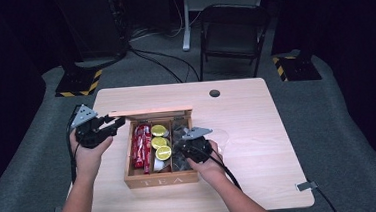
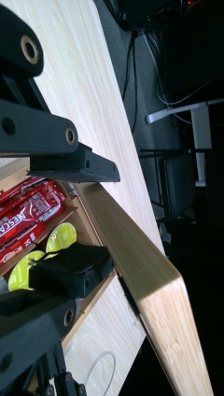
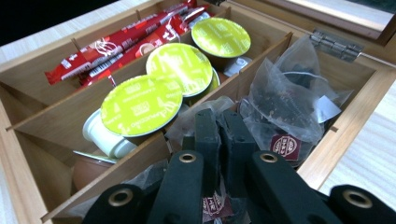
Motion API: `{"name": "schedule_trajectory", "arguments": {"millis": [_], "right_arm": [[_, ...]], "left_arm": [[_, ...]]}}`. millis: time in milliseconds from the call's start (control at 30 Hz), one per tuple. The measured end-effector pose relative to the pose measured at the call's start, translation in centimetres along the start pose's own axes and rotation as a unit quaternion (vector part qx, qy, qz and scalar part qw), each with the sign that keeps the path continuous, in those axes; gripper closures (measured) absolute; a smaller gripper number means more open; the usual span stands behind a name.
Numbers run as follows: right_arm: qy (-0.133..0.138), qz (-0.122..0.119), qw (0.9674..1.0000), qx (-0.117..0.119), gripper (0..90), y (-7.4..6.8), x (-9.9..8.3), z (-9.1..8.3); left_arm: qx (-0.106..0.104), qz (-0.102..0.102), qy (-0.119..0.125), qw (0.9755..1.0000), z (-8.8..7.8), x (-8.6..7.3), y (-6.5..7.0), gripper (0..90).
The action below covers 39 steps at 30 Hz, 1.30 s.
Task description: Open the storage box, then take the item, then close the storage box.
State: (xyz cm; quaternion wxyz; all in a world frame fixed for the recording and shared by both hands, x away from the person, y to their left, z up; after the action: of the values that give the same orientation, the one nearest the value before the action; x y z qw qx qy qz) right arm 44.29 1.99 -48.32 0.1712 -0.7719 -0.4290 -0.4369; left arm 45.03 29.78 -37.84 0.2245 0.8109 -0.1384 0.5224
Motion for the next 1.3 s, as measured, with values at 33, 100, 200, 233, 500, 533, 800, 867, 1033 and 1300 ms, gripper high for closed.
{"name": "schedule_trajectory", "arguments": {"millis": [33,100,200,233,500,533,800,867,1033,1300], "right_arm": [[0.0,-0.003,1.0,0.0,87.1,0.0,0.1,-0.1],[0.0,0.002,1.0,-0.001,87.5,-0.1,0.2,-0.2],[0.005,0.0,1.0,0.0,88.4,0.0,0.4,-0.3],[0.005,0.002,1.0,-0.004,88.5,0.0,0.5,-0.4],[0.013,0.0,0.9999,-0.003,88.5,0.2,1.0,-0.8],[0.014,0.003,0.9999,-0.002,88.5,0.2,1.1,-0.9],[0.019,0.017,0.9997,0.002,89.4,0.5,1.1,-1.1],[0.019,0.017,0.9997,0.002,89.5,0.4,1.2,-1.3],[0.027,0.022,0.9994,0.002,89.5,0.5,1.4,-1.7],[0.036,0.019,0.9992,-0.002,89.0,0.7,2.4,-2.6]], "left_arm": [[0.001,0.001,0.0,1.0,0.0,0.0,0.0,57.3],[0.001,0.0,0.001,1.0,0.0,0.0,0.0,57.3],[0.0,-0.001,-0.001,1.0,0.0,-0.1,0.1,57.3],[0.0,-0.001,-0.001,1.0,0.0,-0.1,0.1,57.3],[0.0,-0.001,-0.004,1.0,0.0,-0.2,0.0,57.2],[0.001,0.0,-0.004,1.0,0.0,-0.2,0.0,57.1],[0.002,-0.001,0.0,1.0,0.1,-0.1,0.0,57.1],[0.002,-0.002,0.001,1.0,0.2,-0.1,-0.1,57.1],[0.001,-0.001,-0.001,1.0,0.1,-0.1,0.0,57.1],[0.0,-0.001,-0.002,1.0,0.1,-0.1,-0.1,57.1]]}}
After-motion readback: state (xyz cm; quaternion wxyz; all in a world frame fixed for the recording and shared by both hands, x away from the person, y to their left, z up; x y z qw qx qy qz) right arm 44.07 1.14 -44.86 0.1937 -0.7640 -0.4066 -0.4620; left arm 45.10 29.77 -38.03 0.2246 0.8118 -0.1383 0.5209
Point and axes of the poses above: each handheld gripper's, and its own axes: z roughly forward along the jaws, x roughly out of its top, y roughly to its right, the point moved 4 cm from there along z, roughly forward along the jaws, and after that the axes turned 11 degrees about -z, right-handed, at the moved point
